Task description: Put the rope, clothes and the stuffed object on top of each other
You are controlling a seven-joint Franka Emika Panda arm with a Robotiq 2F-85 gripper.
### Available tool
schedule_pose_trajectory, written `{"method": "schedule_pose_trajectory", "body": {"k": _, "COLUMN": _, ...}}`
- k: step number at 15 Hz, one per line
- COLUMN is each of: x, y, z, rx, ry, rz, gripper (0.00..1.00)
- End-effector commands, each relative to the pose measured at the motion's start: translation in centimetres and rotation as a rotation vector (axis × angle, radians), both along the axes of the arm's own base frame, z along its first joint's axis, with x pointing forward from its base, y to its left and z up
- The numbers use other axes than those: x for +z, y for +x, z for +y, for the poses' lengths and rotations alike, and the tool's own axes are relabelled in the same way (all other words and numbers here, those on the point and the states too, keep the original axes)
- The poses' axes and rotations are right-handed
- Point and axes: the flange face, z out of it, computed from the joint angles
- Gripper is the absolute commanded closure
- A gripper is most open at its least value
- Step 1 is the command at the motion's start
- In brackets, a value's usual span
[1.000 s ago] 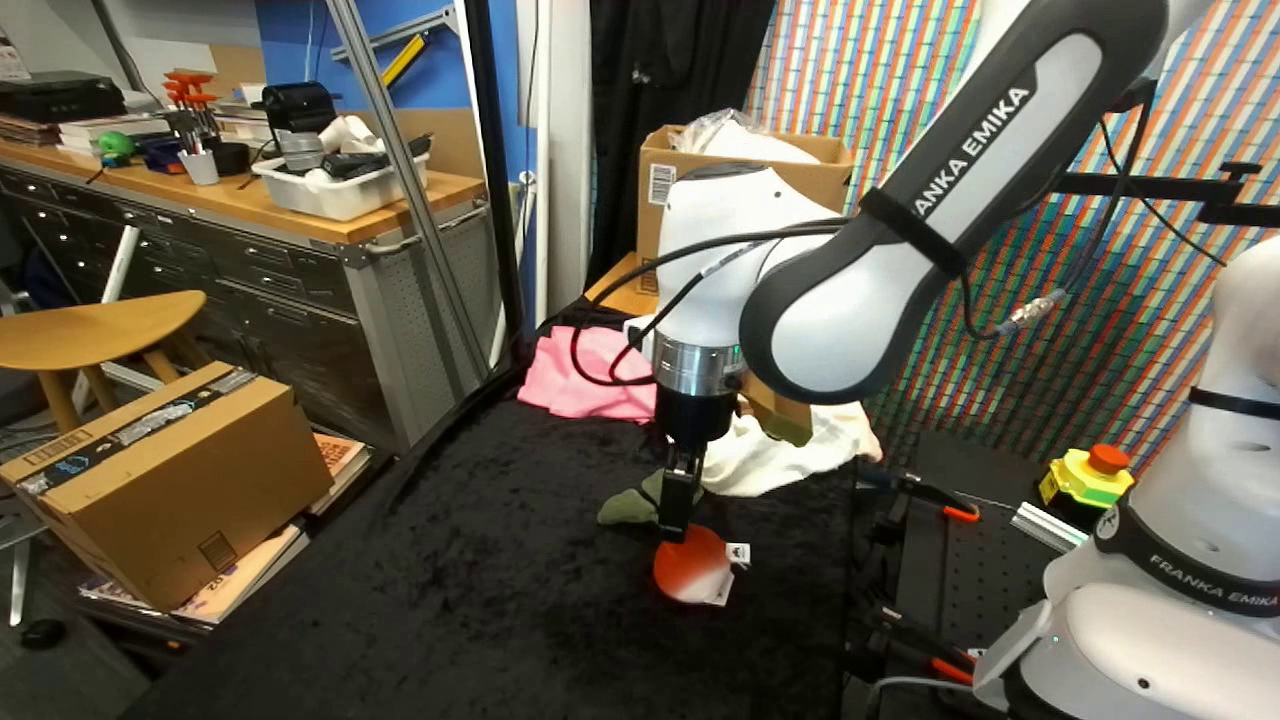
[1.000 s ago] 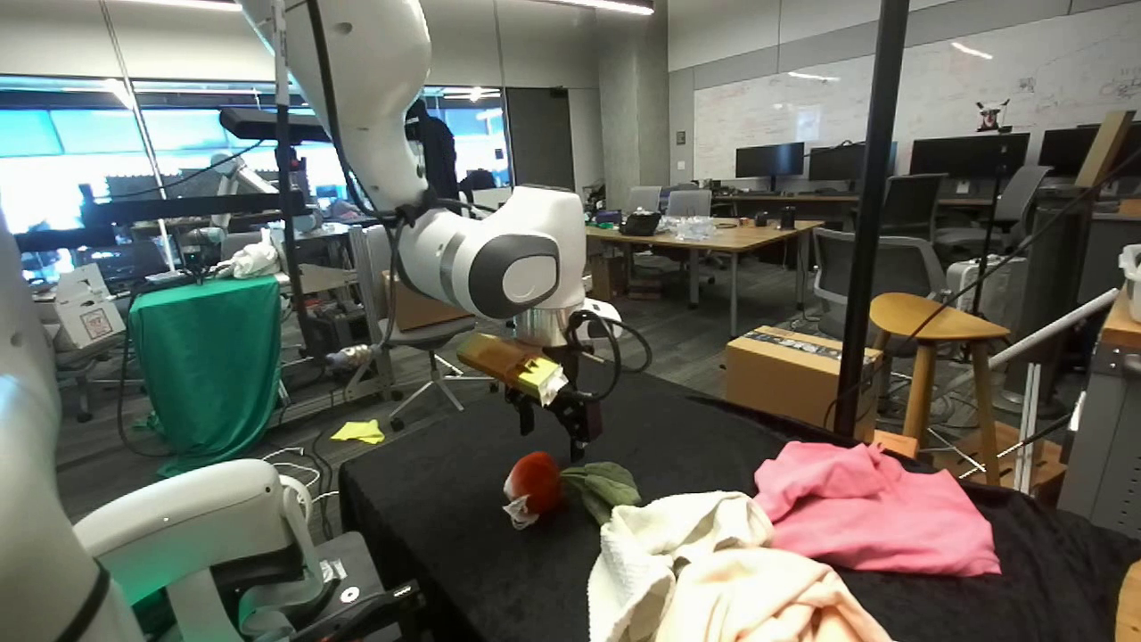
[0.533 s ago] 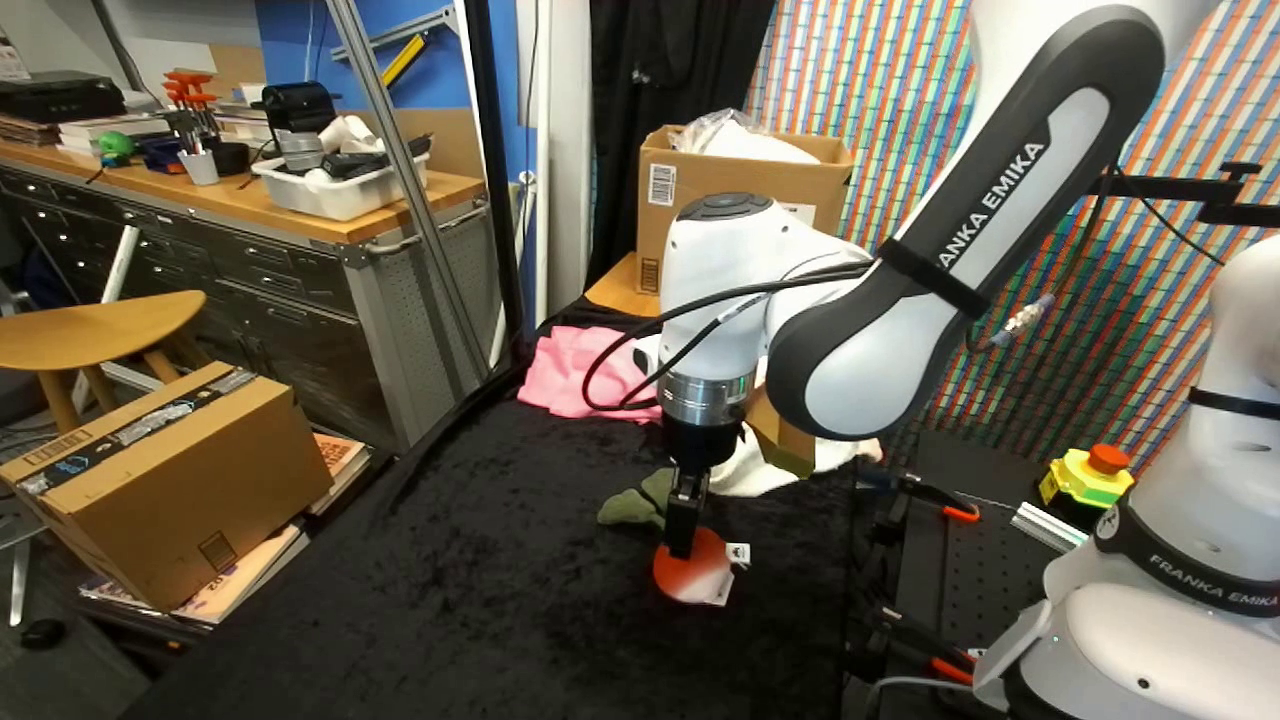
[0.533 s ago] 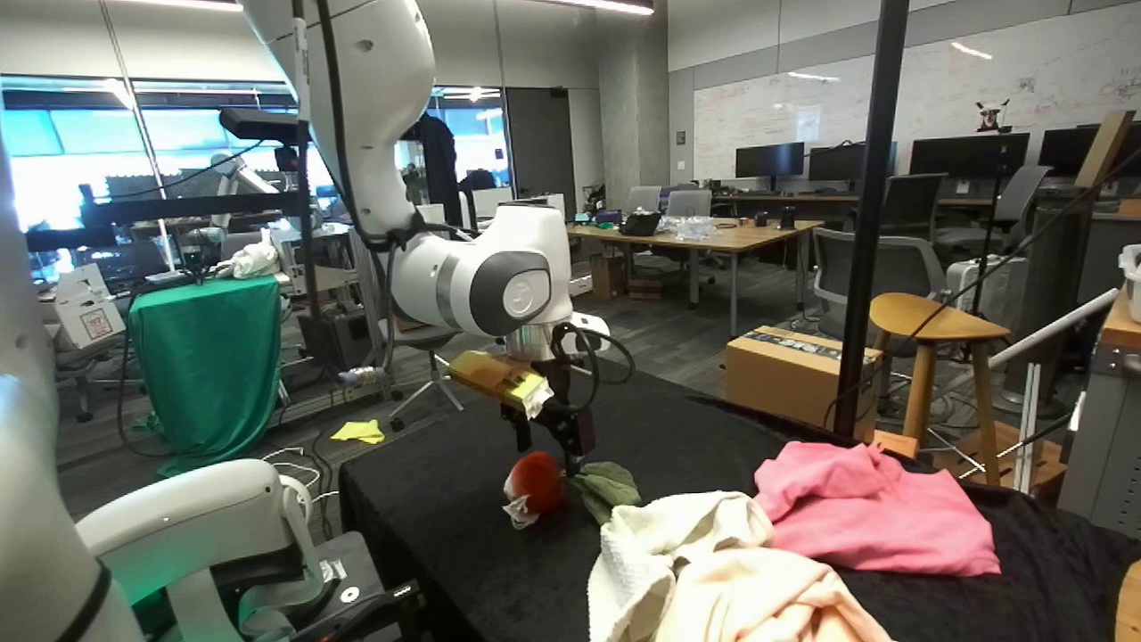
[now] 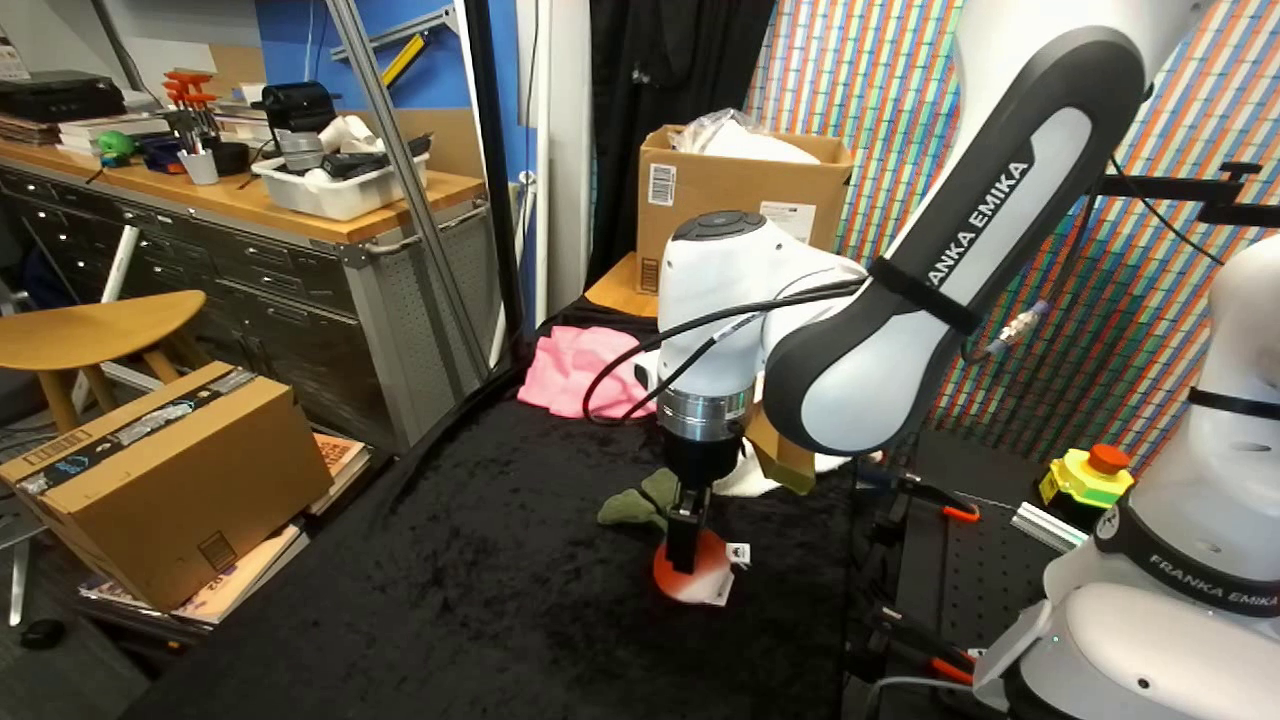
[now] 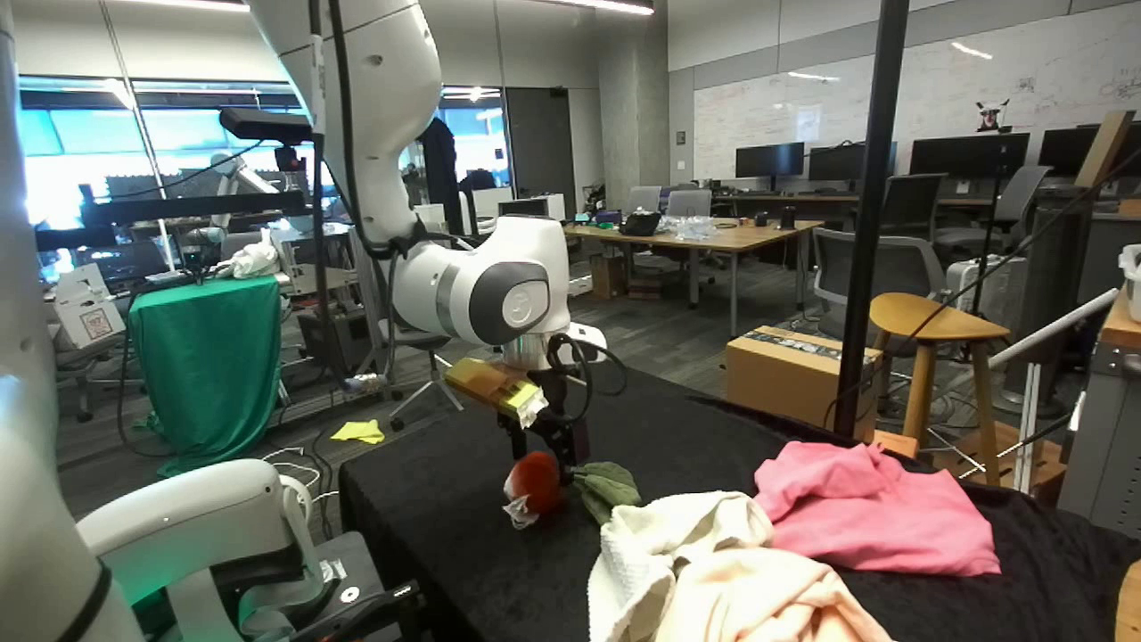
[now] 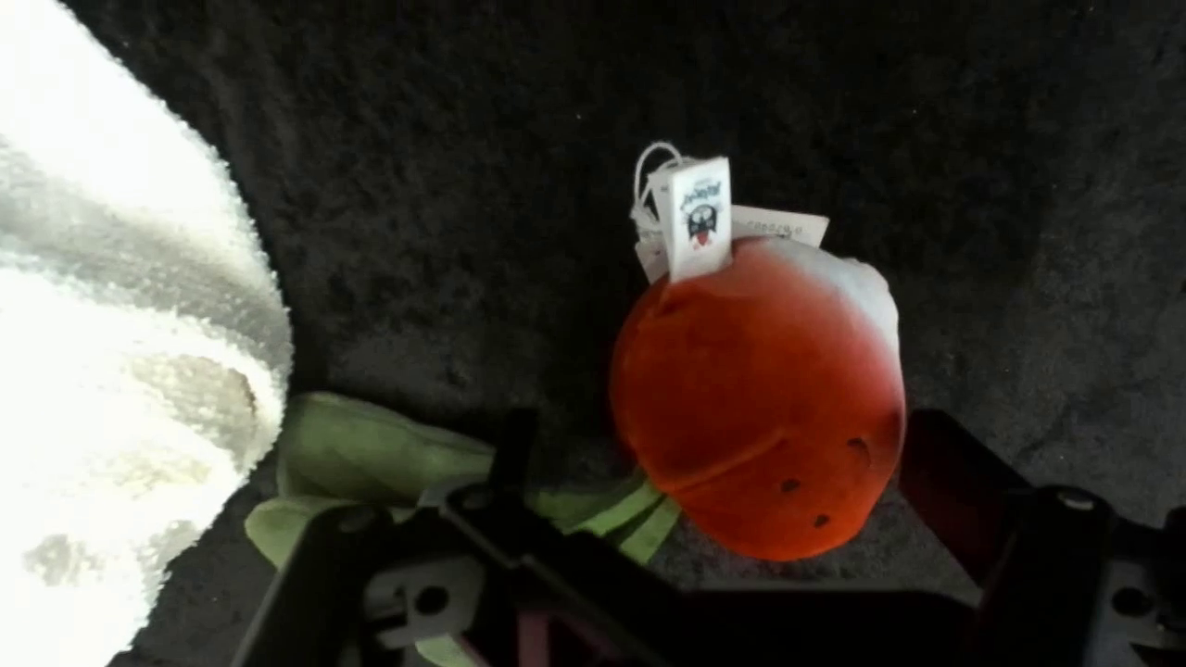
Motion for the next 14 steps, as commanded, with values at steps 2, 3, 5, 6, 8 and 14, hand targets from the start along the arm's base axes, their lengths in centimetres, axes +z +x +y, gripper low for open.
{"method": "schedule_pose_trajectory", "body": {"k": 2, "x": -0.7, "y": 0.5, "z": 0.8, "rx": -0.006, "ry": 0.038, "rz": -0.004, "gripper": 0.00}}
{"method": "schedule_pose_trajectory", "body": {"k": 3, "x": -0.7, "y": 0.5, "z": 0.9, "rx": -0.006, "ry": 0.043, "rz": -0.002, "gripper": 0.15}}
{"method": "schedule_pose_trajectory", "body": {"k": 5, "x": -0.7, "y": 0.8, "z": 1.1, "rx": -0.012, "ry": 0.055, "rz": -0.006, "gripper": 0.34}}
{"method": "schedule_pose_trajectory", "body": {"k": 6, "x": -0.7, "y": 0.9, "z": 1.1, "rx": -0.018, "ry": 0.060, "rz": -0.006, "gripper": 0.42}}
{"method": "schedule_pose_trajectory", "body": {"k": 8, "x": -0.5, "y": 1.2, "z": 1.0, "rx": -0.022, "ry": 0.068, "rz": 0.000, "gripper": 0.58}}
{"method": "schedule_pose_trajectory", "body": {"k": 14, "x": 1.2, "y": 2.3, "z": -0.1, "rx": -0.027, "ry": 0.094, "rz": 0.021, "gripper": 0.96}}
